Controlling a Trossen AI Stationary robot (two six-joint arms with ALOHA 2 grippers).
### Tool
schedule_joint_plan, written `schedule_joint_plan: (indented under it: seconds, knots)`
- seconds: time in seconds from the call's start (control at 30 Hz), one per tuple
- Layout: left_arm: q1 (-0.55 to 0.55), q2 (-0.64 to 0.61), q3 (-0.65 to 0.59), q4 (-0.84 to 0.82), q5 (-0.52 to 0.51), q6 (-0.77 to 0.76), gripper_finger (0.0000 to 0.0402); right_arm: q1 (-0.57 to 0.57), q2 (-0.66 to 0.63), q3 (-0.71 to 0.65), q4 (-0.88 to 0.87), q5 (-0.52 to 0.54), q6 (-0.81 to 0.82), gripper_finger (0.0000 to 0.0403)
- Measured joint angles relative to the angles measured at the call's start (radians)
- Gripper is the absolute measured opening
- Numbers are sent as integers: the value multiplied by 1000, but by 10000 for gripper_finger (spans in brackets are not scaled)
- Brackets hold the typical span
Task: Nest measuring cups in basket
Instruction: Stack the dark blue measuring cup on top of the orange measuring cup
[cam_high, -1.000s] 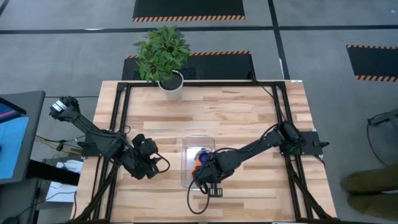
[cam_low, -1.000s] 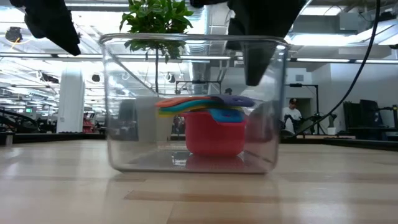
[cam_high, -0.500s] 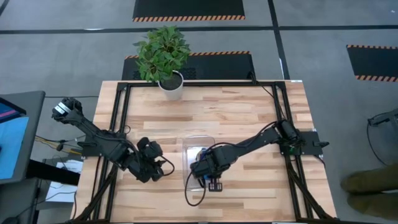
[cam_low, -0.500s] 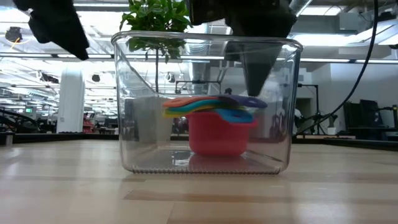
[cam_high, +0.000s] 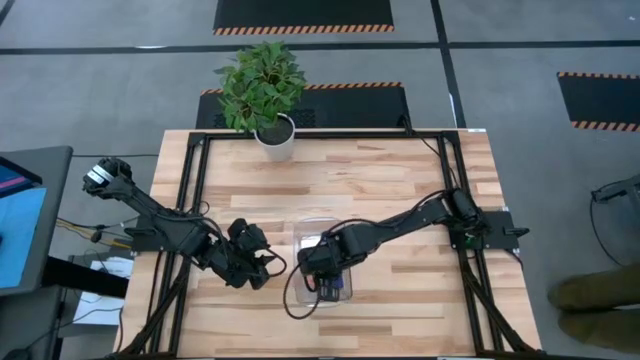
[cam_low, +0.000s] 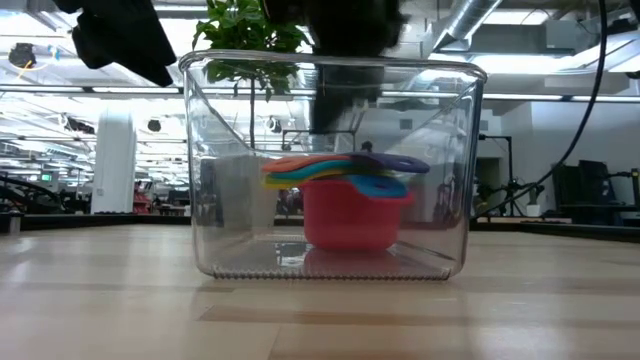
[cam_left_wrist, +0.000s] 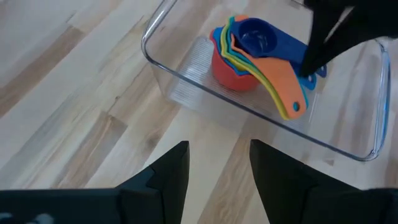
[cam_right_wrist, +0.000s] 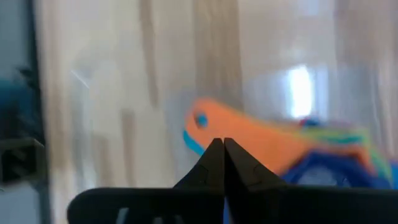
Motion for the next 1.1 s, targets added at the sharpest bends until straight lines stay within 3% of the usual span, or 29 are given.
schedule_joint_plan:
  seconds: [0.23,0.7,0.87,1.1]
  knots:
    - [2,-1,0,-12,-15,0,158,4,26,14,146,4,25,15]
    - [2,-1,0,15,-23,0,158,-20,53,12,211,92,40,17]
    - [15,-1,0,106,-69,101,158,-22,64,9,212,102,40,11]
    - [29,-1,0,104,-82,100,158,-21,62,-27,219,106,40,12]
